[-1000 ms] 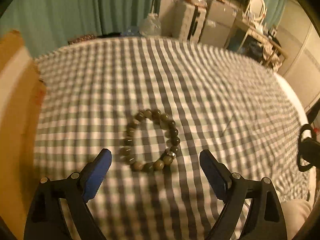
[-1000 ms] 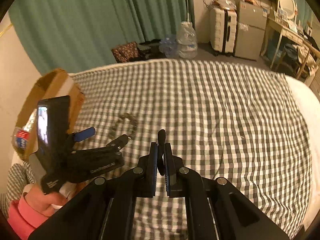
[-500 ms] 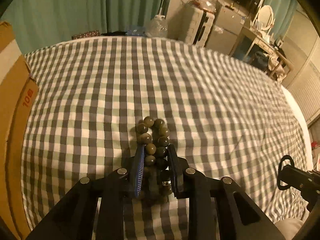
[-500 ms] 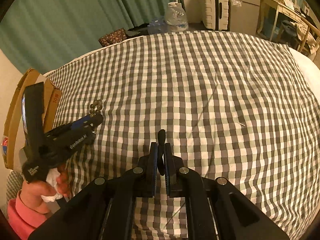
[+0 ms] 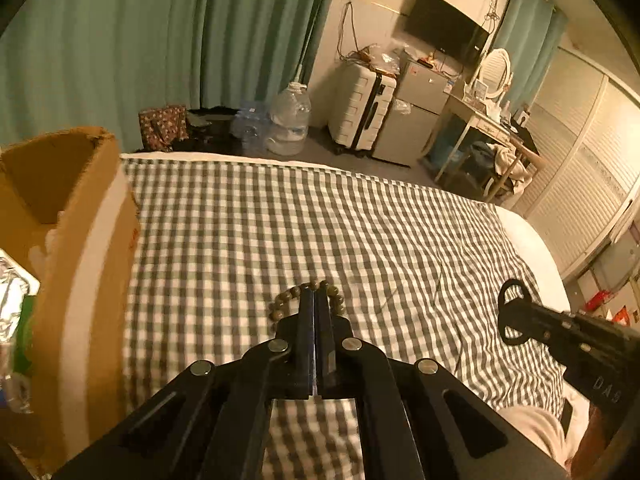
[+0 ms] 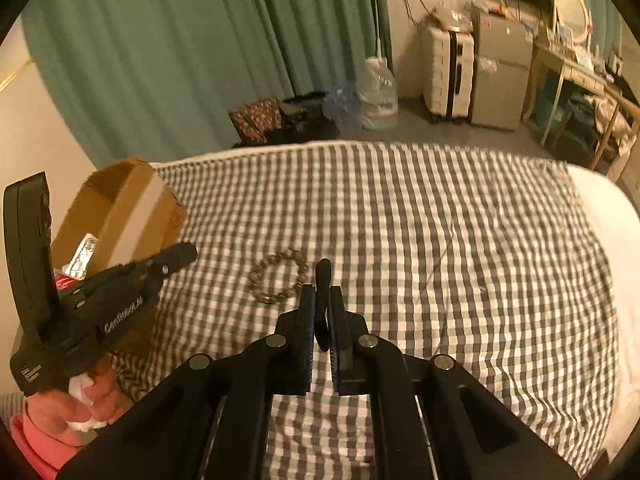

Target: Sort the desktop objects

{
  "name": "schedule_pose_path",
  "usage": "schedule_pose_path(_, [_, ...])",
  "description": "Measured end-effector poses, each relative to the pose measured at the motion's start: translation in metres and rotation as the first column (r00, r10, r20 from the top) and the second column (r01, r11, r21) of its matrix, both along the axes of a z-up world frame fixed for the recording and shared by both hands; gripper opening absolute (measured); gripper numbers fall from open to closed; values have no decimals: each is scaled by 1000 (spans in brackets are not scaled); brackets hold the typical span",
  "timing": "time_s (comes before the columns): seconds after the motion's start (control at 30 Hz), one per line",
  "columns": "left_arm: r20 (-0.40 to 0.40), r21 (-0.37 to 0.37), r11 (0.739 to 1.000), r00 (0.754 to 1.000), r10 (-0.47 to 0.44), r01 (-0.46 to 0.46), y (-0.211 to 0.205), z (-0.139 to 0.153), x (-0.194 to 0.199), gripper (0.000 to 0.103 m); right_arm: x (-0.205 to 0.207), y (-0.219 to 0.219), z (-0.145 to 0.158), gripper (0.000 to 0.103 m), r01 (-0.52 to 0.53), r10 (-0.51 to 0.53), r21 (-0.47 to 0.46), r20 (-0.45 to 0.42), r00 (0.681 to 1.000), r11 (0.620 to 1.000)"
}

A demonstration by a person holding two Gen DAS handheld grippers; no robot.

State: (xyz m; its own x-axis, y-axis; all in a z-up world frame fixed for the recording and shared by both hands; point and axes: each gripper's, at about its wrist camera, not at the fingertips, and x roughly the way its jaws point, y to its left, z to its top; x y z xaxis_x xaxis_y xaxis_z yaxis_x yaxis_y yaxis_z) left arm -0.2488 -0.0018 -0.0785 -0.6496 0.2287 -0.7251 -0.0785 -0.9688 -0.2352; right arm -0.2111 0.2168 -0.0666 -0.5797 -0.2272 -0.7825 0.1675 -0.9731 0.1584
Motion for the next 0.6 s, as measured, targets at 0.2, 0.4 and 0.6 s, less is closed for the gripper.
schedule_pose_path(0.2, [74,-13,1000,997,-12,13,7,-28,4,64,10,-13,2,6,-18,19,37,-9,1000,999])
schedule_pose_path(0.4, [141,-100,995,990,4,10,30,-84,-26,76,3,2,-15,6,3,-4,18,20,1000,1000])
schedule_pose_path(0.6, [268,-85,996,962,55,-33,15,-144,-78,11,-18,29,-51,6,39,-39,0,97,995,999])
